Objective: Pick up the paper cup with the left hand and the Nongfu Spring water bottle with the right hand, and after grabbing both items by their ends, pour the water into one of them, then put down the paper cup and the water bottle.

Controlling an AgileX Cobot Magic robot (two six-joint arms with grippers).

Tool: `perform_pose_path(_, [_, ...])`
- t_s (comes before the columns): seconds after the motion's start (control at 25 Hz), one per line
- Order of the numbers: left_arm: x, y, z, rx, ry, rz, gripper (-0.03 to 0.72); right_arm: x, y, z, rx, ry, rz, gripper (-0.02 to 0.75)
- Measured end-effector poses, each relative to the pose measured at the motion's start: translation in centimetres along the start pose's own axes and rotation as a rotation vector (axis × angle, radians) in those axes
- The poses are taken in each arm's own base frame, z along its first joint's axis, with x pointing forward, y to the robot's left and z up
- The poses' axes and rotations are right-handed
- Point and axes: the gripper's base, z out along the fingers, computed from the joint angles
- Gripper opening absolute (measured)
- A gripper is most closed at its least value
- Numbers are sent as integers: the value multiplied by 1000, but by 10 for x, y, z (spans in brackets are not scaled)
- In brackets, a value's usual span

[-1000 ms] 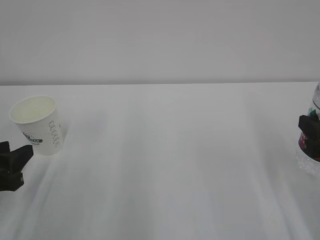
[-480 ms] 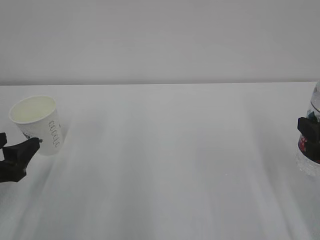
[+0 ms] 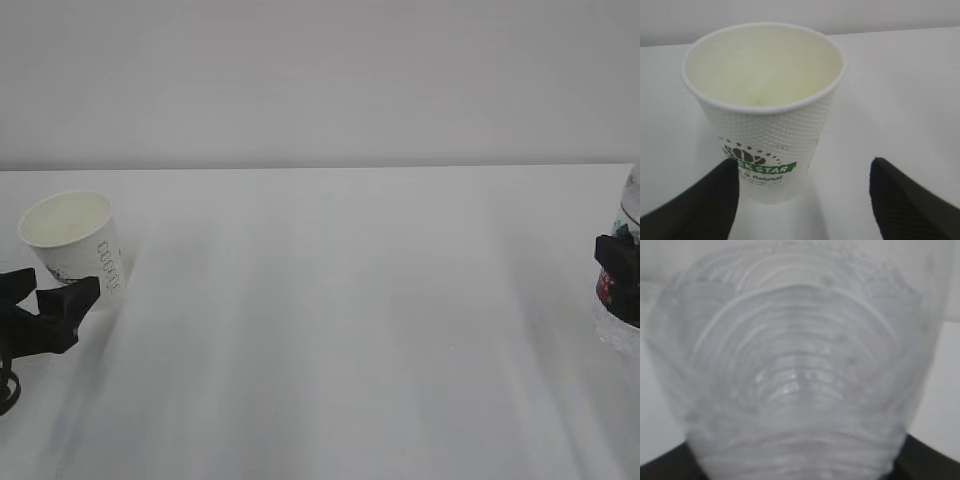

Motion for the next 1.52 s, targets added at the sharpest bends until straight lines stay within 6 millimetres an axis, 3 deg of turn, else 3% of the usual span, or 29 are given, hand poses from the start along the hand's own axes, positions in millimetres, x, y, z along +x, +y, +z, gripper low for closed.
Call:
perform_pose_path(0.72, [12,8,23,-54,36,-27,603,0,0,0,0,0,-21,440])
perform_pose_path(1.0, [15,8,35,-43,41,-26,662,0,0,0,0,0,-21,440])
perform_pose_path(1.52, [5,9,46,-40,-7,-39,675,0,0,0,0,0,-21,439])
